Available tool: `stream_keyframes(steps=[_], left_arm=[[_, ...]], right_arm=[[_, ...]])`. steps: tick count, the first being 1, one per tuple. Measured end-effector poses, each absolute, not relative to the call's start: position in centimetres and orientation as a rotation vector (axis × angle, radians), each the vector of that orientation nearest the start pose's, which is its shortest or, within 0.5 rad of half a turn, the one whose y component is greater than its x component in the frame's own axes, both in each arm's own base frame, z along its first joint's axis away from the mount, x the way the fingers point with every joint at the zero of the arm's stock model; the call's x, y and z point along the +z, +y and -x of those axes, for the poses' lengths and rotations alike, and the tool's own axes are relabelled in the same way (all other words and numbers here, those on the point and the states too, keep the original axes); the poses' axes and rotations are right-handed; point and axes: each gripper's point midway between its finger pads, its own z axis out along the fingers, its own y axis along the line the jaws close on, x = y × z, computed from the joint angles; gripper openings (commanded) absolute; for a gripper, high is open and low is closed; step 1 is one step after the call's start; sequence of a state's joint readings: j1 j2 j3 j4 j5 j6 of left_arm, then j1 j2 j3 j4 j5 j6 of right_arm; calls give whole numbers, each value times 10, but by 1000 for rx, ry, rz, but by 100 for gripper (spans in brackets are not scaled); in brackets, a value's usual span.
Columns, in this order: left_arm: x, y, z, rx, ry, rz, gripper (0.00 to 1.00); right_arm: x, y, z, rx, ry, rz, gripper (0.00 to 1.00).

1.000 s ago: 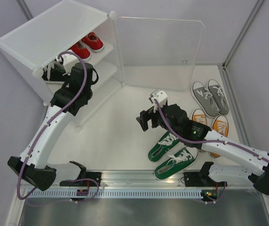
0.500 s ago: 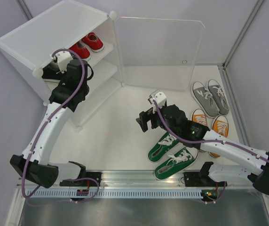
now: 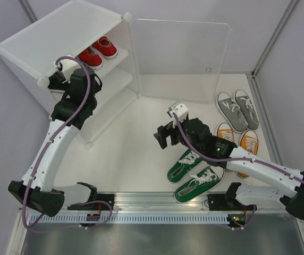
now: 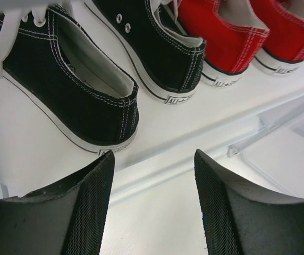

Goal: Place and organize the shoes in the shoe cabinet

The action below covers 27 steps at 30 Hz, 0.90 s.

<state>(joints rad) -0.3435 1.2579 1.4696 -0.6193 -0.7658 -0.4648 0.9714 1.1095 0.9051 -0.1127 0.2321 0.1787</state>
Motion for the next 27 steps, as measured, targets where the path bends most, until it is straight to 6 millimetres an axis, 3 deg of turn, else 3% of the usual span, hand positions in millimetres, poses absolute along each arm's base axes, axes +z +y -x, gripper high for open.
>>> stream_keyframes(steps=[5, 7, 13, 20, 27], left_arm=[[374, -22, -350, 118, 1742, 556, 63], [374, -23, -350, 122, 1746, 543, 57], [358, -25, -362, 181, 1798, 501, 45], [334, -11, -378, 295, 1856, 486, 44], [337, 1, -379, 335, 1834, 521, 44]], right_arm=[[243, 293, -239, 573, 1826, 595, 98], [243, 293, -238, 575, 1827, 596, 98], [243, 293, -238, 575, 1827, 596, 98], [243, 293, -238, 574, 1827, 597, 98], [241, 293, -239, 572, 1831, 599, 98]])
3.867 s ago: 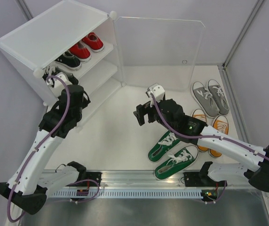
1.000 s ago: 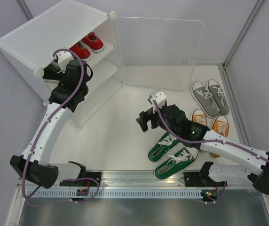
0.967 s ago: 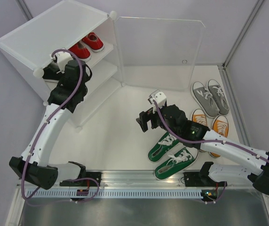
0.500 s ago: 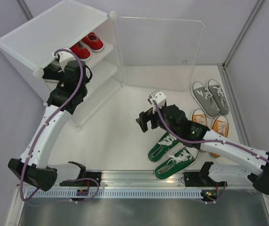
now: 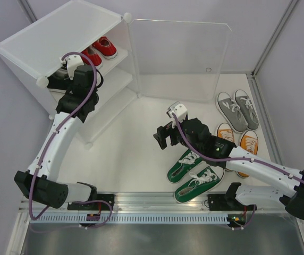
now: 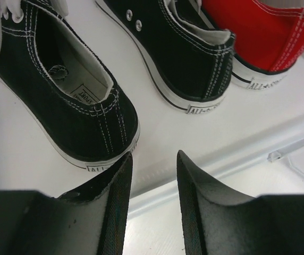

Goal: Place and organize the shoes in the shoe cabinet

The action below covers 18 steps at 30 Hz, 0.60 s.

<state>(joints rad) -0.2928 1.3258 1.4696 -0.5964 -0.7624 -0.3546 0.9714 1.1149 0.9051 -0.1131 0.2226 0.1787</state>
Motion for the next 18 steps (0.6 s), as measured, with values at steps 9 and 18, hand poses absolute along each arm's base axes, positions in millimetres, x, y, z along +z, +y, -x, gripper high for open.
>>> stream_keyframes(steps=[9, 18], left_arm=[[338, 9, -380, 351, 1822, 544, 55], [344, -45, -377, 134, 1859, 429, 65]], right_arm=[[240, 294, -239, 569, 1832, 601, 98], [241, 293, -239, 570, 1830, 601, 98]])
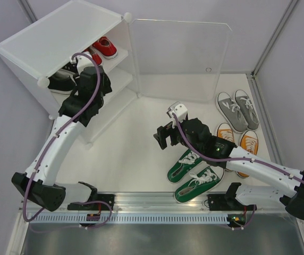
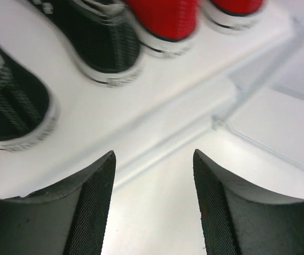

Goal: Place and organize the shoes in the shoe cabinet

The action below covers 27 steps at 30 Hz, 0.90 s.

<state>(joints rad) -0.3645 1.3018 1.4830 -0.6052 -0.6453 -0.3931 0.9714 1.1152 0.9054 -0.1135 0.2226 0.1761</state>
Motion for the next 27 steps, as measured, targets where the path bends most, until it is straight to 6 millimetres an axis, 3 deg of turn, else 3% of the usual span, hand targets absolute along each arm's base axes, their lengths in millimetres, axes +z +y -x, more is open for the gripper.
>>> stream_keyframes(steps=[4, 7, 13, 21, 27], left_arm=[[363, -92, -369, 17, 1849, 323, 66], [382, -104, -368, -14, 1816, 302, 69], [400, -95, -392, 132, 1762, 318, 75], [372, -96, -437, 327, 1784, 291, 78], [365, -69, -441, 456, 1767, 371, 72]], right_arm=[[243, 293, -238, 573, 1827, 599, 98], [244, 292, -238, 574, 1825, 598, 98], [248, 291, -237, 582, 1817, 589, 98], [243, 288, -235, 583, 1826, 587, 98], [236, 285, -233, 575, 1838, 593, 98]])
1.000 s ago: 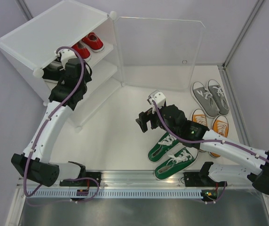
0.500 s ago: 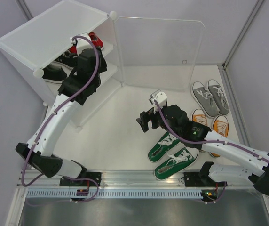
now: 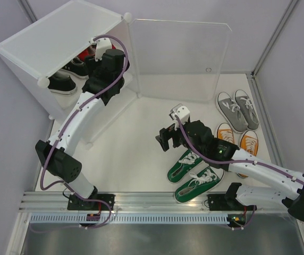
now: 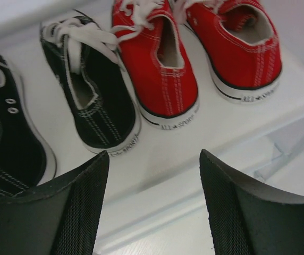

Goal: Place and organize the shoes in the shoe cabinet

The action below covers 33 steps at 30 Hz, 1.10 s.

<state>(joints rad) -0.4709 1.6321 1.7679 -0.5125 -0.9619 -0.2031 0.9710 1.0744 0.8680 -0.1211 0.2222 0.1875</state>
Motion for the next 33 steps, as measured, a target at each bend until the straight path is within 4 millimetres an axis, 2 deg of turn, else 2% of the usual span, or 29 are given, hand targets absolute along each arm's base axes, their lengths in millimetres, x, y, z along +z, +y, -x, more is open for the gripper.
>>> stream_keyframes(steps=[5, 11, 17, 26, 33], left_arm=[[376, -49, -436, 538, 1711, 456, 75], [378, -39, -432, 596, 1681, 507, 80], [373, -34, -430, 611, 1645, 583, 77], [344, -23, -426, 634, 1584, 717, 68], [349, -15, -429, 608, 1520, 788, 67]], right_arm=[[235, 285, -232, 576, 1840, 595, 98], [230, 285, -231, 577, 1847, 603, 98], [226, 287, -229, 590, 1851, 617, 98], [219, 290, -224, 618, 1861, 637, 98], [219, 292, -222, 638, 1852, 642, 98]])
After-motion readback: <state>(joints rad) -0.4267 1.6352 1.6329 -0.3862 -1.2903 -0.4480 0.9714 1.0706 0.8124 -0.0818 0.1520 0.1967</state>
